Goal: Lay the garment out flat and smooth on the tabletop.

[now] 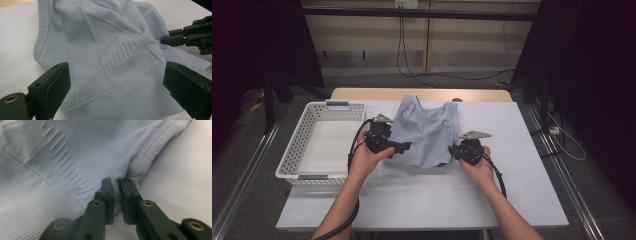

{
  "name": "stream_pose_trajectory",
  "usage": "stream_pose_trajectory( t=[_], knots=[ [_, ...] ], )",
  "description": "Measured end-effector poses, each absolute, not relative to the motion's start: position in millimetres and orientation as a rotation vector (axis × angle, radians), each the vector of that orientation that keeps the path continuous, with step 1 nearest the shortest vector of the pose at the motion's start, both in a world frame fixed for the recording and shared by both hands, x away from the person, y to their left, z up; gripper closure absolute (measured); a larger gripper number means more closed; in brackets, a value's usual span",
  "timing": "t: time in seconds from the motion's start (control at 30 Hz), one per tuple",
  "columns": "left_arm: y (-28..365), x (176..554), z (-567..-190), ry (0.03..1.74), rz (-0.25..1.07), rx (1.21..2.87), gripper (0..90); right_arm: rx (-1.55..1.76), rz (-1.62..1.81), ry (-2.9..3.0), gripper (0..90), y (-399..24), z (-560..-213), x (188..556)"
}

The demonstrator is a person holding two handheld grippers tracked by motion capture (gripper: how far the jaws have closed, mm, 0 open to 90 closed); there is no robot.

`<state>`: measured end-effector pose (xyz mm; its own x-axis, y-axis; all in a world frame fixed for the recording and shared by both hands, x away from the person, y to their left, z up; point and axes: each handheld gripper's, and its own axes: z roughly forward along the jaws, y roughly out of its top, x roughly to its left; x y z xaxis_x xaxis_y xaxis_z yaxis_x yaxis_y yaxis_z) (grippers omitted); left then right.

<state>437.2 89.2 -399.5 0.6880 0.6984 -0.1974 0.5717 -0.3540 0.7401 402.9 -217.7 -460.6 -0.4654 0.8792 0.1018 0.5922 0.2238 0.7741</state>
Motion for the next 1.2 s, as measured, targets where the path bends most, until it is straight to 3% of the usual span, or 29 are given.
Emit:
stream_pose_trajectory(
  t=[0.6, 0.87, 1.1, 1.2],
  knots=[
    [64, 437, -410, 0.909, 0.140, 2.105, 8.5, 1.385, 1.337, 2.047, 84.9, -243, -426, 389],
    [54, 436, -416, 0.896, 0.133, 2.117, 19.5, 1.371, 1.327, 2.066, 84.8, -235, -430, 394],
    [37, 435, -430, 0.917, 0.143, 2.151, 17.8, 1.349, 1.311, 2.098, 84.5, -224, -436, 397],
    [34, 435, -432, 0.940, 0.176, 2.180, 23.3, 1.343, 1.308, 2.105, 84.2, -221, -437, 397]
  ],
)
